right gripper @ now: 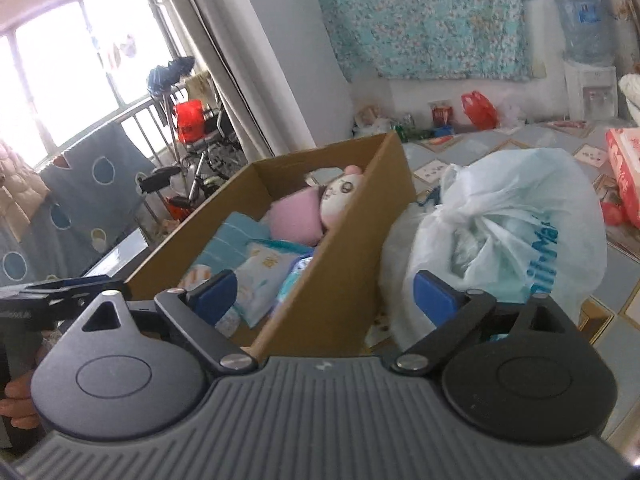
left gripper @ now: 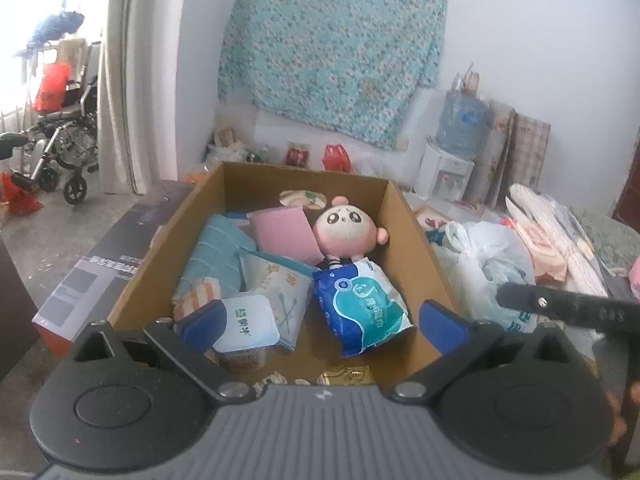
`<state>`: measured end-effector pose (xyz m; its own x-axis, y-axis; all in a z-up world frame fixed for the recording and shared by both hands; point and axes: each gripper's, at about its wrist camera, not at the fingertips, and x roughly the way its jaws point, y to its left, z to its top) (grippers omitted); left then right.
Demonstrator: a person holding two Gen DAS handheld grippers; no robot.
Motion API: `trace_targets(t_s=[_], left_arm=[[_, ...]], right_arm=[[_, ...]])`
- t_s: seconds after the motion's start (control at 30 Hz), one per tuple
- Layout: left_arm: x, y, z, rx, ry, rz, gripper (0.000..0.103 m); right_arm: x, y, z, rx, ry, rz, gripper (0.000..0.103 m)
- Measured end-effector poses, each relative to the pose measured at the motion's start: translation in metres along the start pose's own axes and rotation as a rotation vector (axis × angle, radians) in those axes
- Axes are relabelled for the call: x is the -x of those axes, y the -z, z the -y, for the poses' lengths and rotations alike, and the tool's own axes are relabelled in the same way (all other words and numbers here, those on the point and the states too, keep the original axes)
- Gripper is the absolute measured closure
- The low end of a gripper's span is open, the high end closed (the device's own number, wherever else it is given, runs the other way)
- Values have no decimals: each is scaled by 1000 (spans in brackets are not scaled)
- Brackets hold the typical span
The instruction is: Organize soft objects
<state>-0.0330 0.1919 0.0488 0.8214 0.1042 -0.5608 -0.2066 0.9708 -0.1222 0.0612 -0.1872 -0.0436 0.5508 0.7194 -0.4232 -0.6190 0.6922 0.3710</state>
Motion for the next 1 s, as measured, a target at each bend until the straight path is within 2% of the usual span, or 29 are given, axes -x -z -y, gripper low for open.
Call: trace_targets(t_s=[0.17, 0.3, 0.37, 0.43, 0.53, 0.6, 0.73, 0.8, 0.9, 1.0], left_arm=[[14, 12, -2, 59, -12, 22, 0], [19, 23, -6, 106, -54, 8, 0], [24, 30, -7, 110, -83, 10, 0], [27, 36, -3, 85, -133, 16, 0], [28, 42, 8, 22, -254, 23, 0], [27, 44, 13, -11, -295, 13, 0], [25, 45, 20, -61, -293, -5, 0], [25, 45, 23, -94, -275, -11, 0], [20, 44, 27, -122, -242, -43, 0], [19, 46, 30, -125, -225, -33, 0]], right_arm=[[19, 21, -31, 68, 40, 57, 1], [29, 37, -44, 121, 119, 35, 1], [32, 39, -44, 125, 129, 33, 1], [38, 43, -47, 131, 148, 31, 1], [40, 47, -53, 154, 196, 27, 1], [38, 49, -58, 174, 235, 16, 1], [38, 53, -64, 181, 269, -1, 1], [42, 56, -70, 205, 315, 37, 1], [46, 57, -73, 223, 338, 51, 1], [54, 57, -73, 204, 347, 64, 1]])
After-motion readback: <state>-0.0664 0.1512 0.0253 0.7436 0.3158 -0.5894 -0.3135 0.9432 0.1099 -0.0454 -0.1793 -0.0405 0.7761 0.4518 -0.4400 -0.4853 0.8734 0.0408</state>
